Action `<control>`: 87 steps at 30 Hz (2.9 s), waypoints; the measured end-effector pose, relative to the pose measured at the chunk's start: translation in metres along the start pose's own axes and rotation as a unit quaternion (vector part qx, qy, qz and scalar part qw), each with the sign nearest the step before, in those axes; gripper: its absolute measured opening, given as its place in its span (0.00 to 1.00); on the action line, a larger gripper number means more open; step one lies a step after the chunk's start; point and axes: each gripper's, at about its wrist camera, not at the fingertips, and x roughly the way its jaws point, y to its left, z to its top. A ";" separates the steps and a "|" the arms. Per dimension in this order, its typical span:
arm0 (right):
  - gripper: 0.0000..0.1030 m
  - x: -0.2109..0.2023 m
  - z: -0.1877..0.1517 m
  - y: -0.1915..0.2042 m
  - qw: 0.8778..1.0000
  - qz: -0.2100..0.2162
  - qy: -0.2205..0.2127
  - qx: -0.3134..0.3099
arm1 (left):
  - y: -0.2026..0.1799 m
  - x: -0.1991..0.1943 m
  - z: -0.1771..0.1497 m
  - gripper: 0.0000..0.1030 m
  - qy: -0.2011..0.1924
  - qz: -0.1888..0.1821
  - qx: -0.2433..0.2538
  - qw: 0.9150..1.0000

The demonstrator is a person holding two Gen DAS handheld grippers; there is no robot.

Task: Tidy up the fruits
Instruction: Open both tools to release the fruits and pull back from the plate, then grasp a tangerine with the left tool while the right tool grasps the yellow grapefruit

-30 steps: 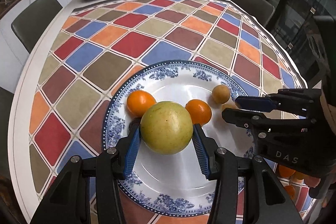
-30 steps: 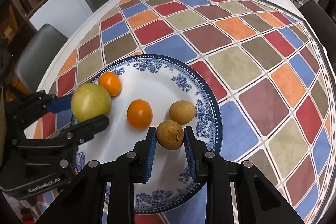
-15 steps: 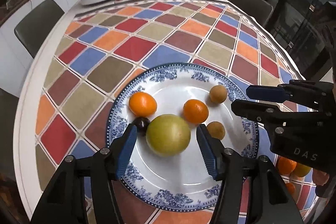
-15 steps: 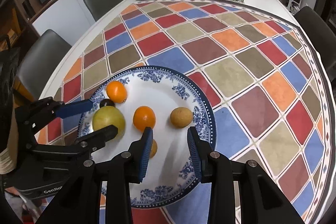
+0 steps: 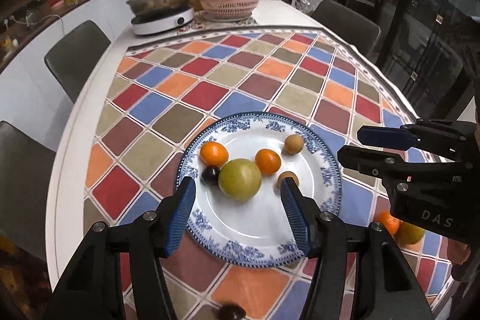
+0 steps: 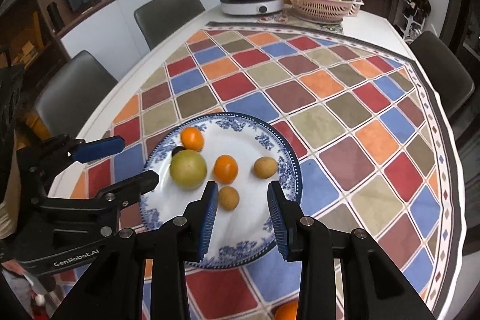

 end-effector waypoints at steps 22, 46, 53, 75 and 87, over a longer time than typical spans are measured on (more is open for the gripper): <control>0.34 -0.113 -0.053 0.001 0.996 0.008 -0.086 -0.003 | -0.058 -0.113 -0.036 0.61 -0.106 -0.007 -0.010 0.994; 0.51 -0.154 -0.140 -0.034 0.991 -0.036 -0.124 -0.027 | -0.134 -0.119 -0.088 0.64 -0.133 -0.047 0.038 0.989; 0.51 -0.150 -0.161 -0.041 0.992 -0.046 -0.115 -0.039 | -0.152 -0.107 -0.097 0.64 -0.128 -0.053 0.066 0.988; 0.51 -0.097 -0.197 -0.070 0.996 -0.039 -0.055 -0.054 | -0.177 -0.039 -0.127 0.64 -0.060 -0.080 0.118 0.988; 0.51 -0.065 -0.203 -0.076 0.998 -0.030 -0.023 -0.058 | -0.181 -0.003 -0.134 0.64 -0.021 -0.099 0.128 0.987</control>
